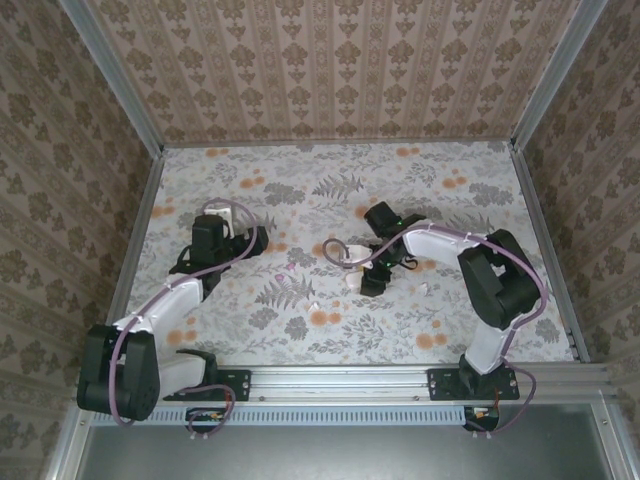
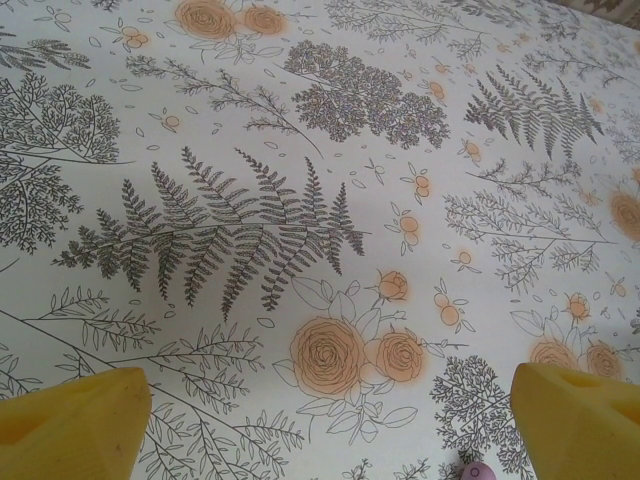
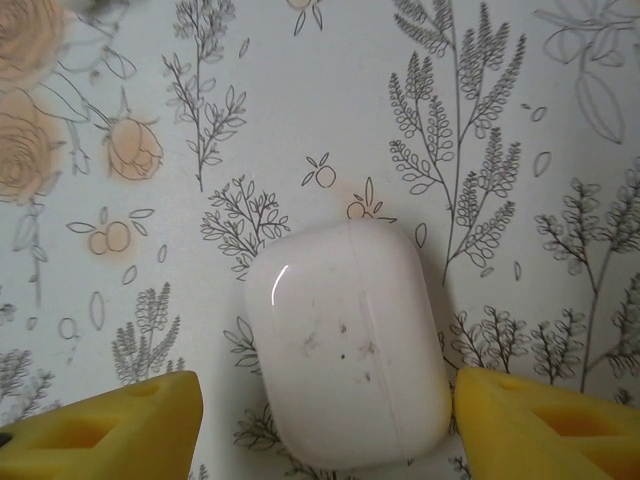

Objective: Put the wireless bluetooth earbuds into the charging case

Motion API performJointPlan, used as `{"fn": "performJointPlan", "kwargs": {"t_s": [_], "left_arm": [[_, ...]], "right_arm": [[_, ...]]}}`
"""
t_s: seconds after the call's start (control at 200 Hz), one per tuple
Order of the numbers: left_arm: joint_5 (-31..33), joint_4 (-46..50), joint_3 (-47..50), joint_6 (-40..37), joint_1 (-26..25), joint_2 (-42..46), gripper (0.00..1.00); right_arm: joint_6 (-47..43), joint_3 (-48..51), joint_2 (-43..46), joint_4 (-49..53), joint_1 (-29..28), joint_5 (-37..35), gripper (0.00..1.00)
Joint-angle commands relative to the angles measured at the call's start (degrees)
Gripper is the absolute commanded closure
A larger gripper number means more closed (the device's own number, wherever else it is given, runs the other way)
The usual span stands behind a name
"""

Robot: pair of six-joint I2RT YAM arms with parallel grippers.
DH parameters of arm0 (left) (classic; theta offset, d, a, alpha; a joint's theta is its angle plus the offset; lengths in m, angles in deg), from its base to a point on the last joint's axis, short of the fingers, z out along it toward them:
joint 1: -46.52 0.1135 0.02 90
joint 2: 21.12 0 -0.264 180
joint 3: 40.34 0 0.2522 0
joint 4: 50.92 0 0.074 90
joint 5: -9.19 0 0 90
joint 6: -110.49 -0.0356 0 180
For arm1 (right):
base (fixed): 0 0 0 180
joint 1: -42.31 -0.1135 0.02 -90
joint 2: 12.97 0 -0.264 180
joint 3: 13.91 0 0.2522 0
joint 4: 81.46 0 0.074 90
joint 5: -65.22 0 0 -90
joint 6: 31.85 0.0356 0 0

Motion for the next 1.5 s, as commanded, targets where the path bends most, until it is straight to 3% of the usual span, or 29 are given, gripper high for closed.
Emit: {"fn": "performJointPlan", "kwargs": {"t_s": [0.0,0.155,0.34,0.645,0.84,1.09,1.33,1.495], "left_arm": [[0.72,-1.47,0.39,-0.55,0.20,0.44,0.05],[0.67,-0.97,0.31,-1.38,0.48,0.31,0.04],[0.77,-0.94,0.94,-1.34,1.07,0.76,0.04],[0.40,-1.27,0.73,-1.17,1.25,0.51,0.03],[-2.83,-1.73,-0.36,-0.85,1.17,-0.43,0.03],[-18.10,-7.14,-3.47,2.20,-0.96,-3.74,0.12],[-34.37,-11.65,-11.49,5.40,-7.96,-9.65,0.15],[-40.98,-10.91,-16.78,5.42,-12.92,-12.63,0.15]], "right_arm": [[-3.21,-0.95,-1.67,-1.71,-1.56,-4.90,0.29],[-4.27,-3.04,-3.80,-1.26,-2.37,-6.16,0.30],[-5.07,-1.59,-3.88,-2.03,-2.90,-7.24,0.43],[-4.57,2.20,-2.23,-8.23,-2.36,-7.40,0.58],[-2.61,3.44,0.73,-10.80,-2.27,-5.89,0.61],[0.97,5.82,13.50,-16.02,-2.18,-5.80,0.63],[2.37,9.04,25.74,-21.92,-2.10,-7.22,0.62],[1.36,9.44,30.01,-22.80,-2.12,-8.66,0.62]]}}
